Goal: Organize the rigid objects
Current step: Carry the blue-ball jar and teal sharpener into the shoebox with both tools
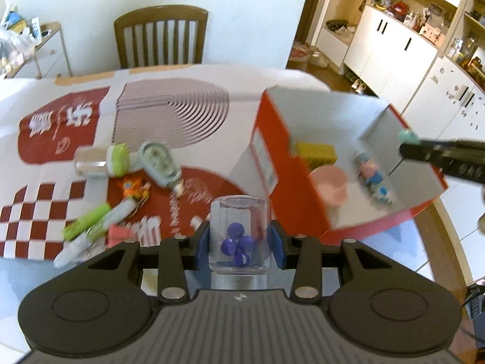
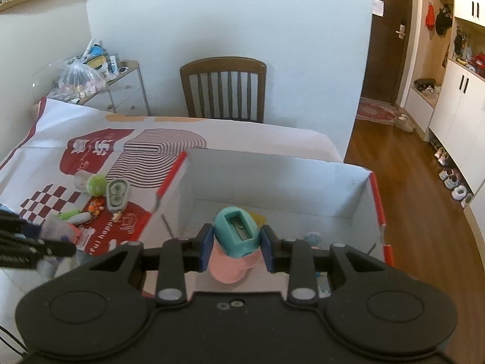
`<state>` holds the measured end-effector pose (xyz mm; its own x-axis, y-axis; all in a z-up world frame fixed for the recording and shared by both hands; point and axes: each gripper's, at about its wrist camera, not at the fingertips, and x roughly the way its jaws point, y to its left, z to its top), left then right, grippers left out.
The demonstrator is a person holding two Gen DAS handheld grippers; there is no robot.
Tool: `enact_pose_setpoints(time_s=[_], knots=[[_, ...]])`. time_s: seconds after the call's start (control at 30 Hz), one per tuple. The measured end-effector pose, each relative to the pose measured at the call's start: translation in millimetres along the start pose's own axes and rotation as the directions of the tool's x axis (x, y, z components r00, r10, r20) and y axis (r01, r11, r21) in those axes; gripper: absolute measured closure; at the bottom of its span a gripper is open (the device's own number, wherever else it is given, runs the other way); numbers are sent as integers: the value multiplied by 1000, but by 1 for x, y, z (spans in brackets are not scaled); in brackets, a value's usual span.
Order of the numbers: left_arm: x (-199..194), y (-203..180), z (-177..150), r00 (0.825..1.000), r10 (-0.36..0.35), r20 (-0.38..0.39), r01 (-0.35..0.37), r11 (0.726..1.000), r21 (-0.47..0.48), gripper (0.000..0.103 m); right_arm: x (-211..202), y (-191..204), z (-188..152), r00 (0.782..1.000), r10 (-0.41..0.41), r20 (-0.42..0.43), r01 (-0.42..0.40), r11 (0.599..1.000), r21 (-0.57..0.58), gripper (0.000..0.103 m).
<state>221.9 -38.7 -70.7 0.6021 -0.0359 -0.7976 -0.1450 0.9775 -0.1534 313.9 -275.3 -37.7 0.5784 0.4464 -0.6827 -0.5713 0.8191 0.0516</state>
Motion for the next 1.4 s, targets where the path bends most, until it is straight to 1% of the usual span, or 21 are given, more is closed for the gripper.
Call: enact_pose_setpoints(time_s=[0.27,0.4,0.57,0.7,0.87,0.97,1.13,1.27,1.4], knots=[[8,-52,38,999,-44,31,42,997,67,63,5,-33,-4,1000,-17,-3,17,1000,10,71],[24,-76,58,996,-83,20,82,994,71,63,8,-43,-6,1000,-21,-13,21,1000,0,71],[46,-103,81,994,-108,20,106,989,101,63,14,-52,-9,999,-18,-35,17,999,-34,71],[68,-124,96,993,-119,11,116,983,144,63,21,-57,-11,999,-10,-54,7,999,-47,71],[102,-141,106,995,-101,-18,103,979,174,63,34,-61,-13,997,2,-81,-7,998,-66,71],[124,-148,110,995,-93,-46,100,977,186,63,47,-61,-13,993,2,-117,-11,997,-75,71],[159,-156,116,992,-87,-94,103,979,178,63,65,-57,-15,986,5,-166,-22,994,-103,71],[177,-168,117,989,-86,-124,110,975,195,63,76,-61,-16,981,10,-196,-29,995,-96,71],[200,-179,116,982,-83,-172,118,970,210,63,84,-59,-16,974,-2,-226,-27,992,-123,72]])
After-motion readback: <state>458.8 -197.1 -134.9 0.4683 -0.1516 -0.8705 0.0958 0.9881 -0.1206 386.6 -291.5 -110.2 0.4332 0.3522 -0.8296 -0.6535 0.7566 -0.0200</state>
